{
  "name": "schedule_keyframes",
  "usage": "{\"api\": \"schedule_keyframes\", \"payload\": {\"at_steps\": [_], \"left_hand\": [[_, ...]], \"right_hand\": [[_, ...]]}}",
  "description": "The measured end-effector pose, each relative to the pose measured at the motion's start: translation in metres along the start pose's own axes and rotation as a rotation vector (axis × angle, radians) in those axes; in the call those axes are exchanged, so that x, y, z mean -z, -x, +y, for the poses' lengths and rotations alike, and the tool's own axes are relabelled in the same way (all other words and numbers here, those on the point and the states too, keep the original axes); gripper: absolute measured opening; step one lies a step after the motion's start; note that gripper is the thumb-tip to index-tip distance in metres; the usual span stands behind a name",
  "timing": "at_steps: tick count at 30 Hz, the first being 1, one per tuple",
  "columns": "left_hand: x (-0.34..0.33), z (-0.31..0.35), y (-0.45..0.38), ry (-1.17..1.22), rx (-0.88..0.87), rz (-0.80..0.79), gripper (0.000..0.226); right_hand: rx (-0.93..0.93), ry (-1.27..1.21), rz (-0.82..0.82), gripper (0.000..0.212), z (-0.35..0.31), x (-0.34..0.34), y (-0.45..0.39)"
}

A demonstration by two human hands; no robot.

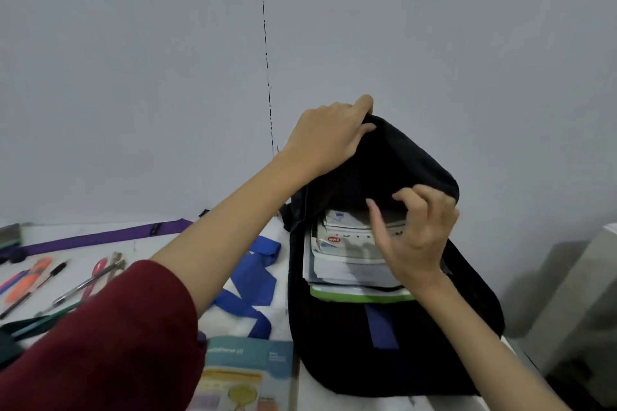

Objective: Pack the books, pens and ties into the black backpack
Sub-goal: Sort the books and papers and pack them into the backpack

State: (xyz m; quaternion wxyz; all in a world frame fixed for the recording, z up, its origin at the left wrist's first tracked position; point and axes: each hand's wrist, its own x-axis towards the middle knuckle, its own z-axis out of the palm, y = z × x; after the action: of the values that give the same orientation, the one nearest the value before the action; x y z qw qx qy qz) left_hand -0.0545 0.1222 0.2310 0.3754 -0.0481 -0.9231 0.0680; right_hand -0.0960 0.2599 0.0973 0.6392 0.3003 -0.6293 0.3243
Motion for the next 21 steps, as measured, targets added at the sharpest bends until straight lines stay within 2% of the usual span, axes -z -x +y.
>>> {"api": "schedule_keyframes", "payload": {"at_steps": [2, 4, 6, 9, 12, 14, 16, 19, 21], "left_hand": [[0.0, 0.004, 0.013, 0.072, -0.006, -0.014, 0.029], [0.0, 0.01, 0.029, 0.126, -0.03, -0.033, 0.028], [-0.002, 0.019, 0.049, 0.191, -0.029, -0.036, 0.027], [-0.015, 0.029, 0.092, 0.308, 0.032, -0.061, 0.031], [-0.038, 0.043, 0.152, 0.354, 0.06, -0.265, 0.041], [-0.055, 0.047, 0.185, 0.369, 0.071, -0.362, 0.038], [-0.067, 0.05, 0.209, 0.403, 0.081, -0.382, 0.035], [-0.084, 0.063, 0.231, 0.357, 0.016, -0.371, 0.041], [-0.089, 0.073, 0.242, 0.339, 0.04, -0.362, 0.044]], "right_hand": [[-0.046, 0.094, -0.053, 0.046, 0.003, 0.007, -0.018], [-0.055, 0.157, -0.217, 0.043, 0.01, 0.008, -0.025], [-0.133, 0.077, -0.354, 0.034, 0.012, 0.012, -0.026], [-0.263, -0.056, -0.484, 0.038, 0.008, 0.027, -0.015], [-0.177, -0.083, -0.62, 0.038, 0.004, 0.049, 0.011], [-0.089, -0.061, -0.725, 0.038, 0.003, 0.064, 0.038], [-0.068, -0.025, -0.803, 0.038, 0.004, 0.081, 0.068], [-0.122, -0.005, -0.868, 0.034, 0.008, 0.099, 0.098], [-0.153, -0.004, -0.919, 0.036, 0.008, 0.105, 0.111]]}}
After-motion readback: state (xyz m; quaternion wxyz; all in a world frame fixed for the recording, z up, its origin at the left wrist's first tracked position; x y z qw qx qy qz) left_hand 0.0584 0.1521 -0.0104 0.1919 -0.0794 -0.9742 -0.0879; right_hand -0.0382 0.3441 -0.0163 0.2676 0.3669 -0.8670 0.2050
